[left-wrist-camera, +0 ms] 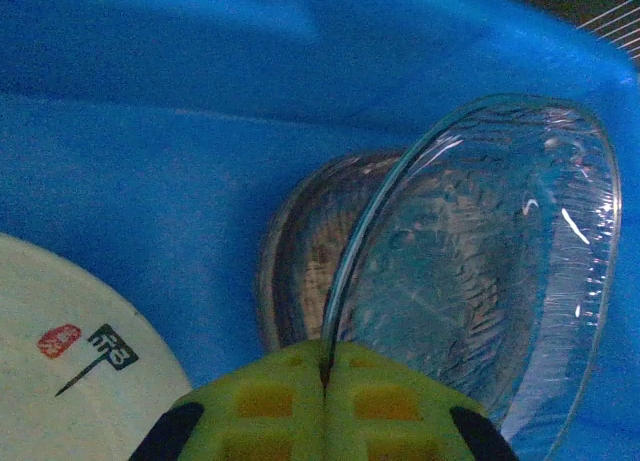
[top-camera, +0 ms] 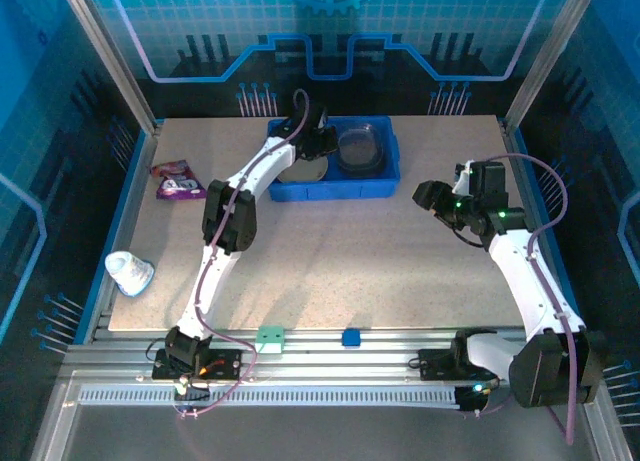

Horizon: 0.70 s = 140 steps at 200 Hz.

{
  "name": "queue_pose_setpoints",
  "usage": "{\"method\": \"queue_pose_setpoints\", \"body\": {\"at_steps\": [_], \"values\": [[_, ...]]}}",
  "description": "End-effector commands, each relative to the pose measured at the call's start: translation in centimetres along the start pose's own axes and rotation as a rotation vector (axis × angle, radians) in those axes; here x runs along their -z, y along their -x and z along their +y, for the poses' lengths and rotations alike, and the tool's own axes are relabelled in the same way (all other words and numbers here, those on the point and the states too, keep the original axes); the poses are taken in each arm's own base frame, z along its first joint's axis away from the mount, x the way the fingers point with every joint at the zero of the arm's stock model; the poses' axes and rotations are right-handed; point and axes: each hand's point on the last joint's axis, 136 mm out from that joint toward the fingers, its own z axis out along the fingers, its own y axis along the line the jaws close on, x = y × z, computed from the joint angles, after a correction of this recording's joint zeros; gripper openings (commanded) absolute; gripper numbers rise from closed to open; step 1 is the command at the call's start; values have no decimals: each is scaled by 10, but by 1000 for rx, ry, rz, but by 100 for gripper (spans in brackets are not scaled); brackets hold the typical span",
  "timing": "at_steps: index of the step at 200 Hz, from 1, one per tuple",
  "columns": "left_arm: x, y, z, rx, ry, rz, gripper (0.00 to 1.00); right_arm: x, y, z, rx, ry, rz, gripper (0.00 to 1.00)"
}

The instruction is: Place the plates into the plastic bin on the countertop

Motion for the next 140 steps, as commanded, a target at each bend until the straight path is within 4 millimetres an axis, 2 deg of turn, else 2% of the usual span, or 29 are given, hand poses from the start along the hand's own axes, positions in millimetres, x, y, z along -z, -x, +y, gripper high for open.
{"method": "queue_pose_setpoints", "body": {"at_steps": [1, 33, 42, 58, 76, 110, 140], "values": [[-2, 1, -15, 14, -47, 11, 0, 2, -6, -5, -26, 2, 16, 64], [-11, -4, -18, 10, -58, 21, 0, 1, -8, -5, -34, 13, 24, 64], [-13, -4, -20, 9, -65, 20, 10, 2, -9, -5, -34, 13, 23, 64], [-15, -5, -21, 11, -63, 21, 46, 3, -9, -5, -33, 10, 19, 63], [-12, -3, -24, 7, -64, 11, 64, 6, -8, -4, -30, 10, 11, 64], [6, 11, -35, -27, -71, -29, 72, 10, -5, 0, -21, 15, -4, 63], [30, 26, -57, -65, -129, -68, 78, 10, -1, 4, -6, 32, -13, 63]]}}
